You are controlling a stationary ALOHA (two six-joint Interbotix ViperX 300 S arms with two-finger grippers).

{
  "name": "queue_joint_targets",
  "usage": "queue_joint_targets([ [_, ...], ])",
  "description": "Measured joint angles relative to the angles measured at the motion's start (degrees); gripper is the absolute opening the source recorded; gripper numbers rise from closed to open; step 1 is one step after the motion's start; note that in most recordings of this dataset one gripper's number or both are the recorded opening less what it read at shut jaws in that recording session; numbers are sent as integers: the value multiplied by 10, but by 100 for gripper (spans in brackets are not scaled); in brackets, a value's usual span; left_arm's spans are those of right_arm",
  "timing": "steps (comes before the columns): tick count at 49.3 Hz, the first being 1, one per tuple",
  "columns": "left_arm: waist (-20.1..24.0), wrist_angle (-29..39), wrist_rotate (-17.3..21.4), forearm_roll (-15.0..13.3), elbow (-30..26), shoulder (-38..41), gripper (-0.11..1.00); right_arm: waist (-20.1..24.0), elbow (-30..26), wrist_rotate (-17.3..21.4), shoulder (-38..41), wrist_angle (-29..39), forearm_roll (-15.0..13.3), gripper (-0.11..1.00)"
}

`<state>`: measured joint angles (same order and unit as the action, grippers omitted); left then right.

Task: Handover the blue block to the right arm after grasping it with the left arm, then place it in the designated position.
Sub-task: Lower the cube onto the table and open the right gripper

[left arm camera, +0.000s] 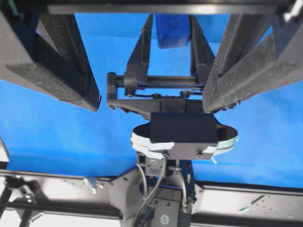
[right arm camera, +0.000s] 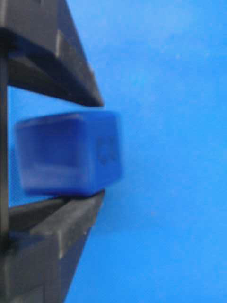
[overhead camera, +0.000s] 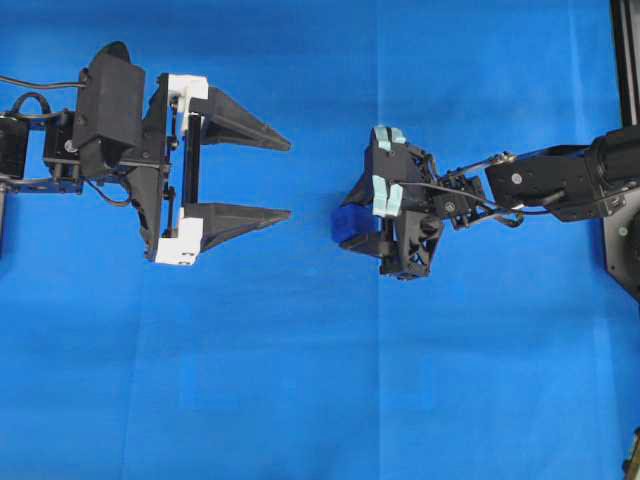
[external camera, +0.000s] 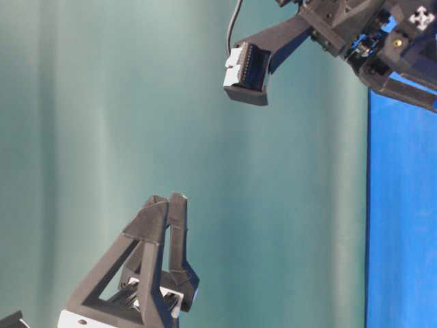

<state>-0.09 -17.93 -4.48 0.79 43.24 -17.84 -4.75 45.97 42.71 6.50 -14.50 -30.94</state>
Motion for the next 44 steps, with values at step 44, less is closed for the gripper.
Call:
queue_joint_targets([
  [44, -1, 3, 1, 1, 1, 0, 93, 10, -7, -1, -152, 144, 4, 85],
])
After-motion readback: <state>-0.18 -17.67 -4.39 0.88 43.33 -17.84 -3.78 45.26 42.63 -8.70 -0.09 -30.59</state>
